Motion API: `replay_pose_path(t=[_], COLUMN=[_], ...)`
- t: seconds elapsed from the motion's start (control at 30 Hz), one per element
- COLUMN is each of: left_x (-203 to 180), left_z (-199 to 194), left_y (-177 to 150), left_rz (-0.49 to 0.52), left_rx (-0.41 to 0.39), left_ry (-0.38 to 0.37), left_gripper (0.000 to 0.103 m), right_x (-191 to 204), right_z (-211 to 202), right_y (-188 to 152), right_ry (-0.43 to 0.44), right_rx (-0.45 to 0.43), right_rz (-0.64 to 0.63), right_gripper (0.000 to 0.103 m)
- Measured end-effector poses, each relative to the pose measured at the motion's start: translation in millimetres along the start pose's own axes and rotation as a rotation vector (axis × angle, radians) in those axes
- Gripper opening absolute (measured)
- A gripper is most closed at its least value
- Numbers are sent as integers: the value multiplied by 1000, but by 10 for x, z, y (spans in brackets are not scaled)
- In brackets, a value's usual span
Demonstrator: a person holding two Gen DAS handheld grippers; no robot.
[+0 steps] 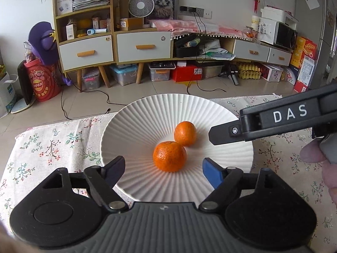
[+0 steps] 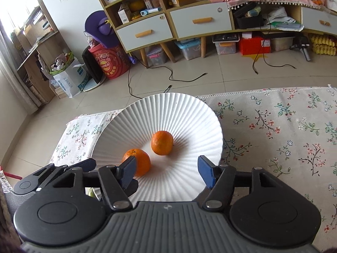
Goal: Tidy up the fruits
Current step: 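Withdraw the right tool from the bowl toward the green tomato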
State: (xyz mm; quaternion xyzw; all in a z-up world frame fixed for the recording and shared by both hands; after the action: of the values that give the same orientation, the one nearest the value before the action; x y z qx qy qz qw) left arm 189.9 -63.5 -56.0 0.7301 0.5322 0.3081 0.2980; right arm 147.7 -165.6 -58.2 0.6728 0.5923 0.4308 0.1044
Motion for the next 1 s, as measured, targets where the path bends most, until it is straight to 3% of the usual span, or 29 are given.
replay_pose_path(t=[0.23, 0.43, 0.67, 1.0], left_x=[66, 165, 273, 350], left_z=[-244, -411, -641, -804], left_y=[-35, -90, -179, -441], left_rz=[-5, -20, -23, -30], left_rx=[25, 55, 70, 72], left_ry=[3, 3, 39, 21], left_gripper=[95, 95, 95, 95], right_x=[139, 205, 286, 296], right_z=[-180, -332, -477, -641], right_y=[-39, -97, -182, -412], right_ry=[-3, -8, -4, -33], right_rx=[-13, -23, -33, -62], right_rz=[-35, -60, -94, -123], right_gripper=[78, 89, 93, 100])
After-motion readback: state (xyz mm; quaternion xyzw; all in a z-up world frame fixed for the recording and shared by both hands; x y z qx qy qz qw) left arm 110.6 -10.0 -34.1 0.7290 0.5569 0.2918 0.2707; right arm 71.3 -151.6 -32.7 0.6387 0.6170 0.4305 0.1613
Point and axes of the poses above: each gripper's, at about its wrist camera, not at the fingertips, and z roughly the way its jaws point, x to its left, y to its top, the point moved 6 cm from there along z, roughly the way its jaws point, and after that the axes turned 13 degrees about y, right-handed, at the moved point
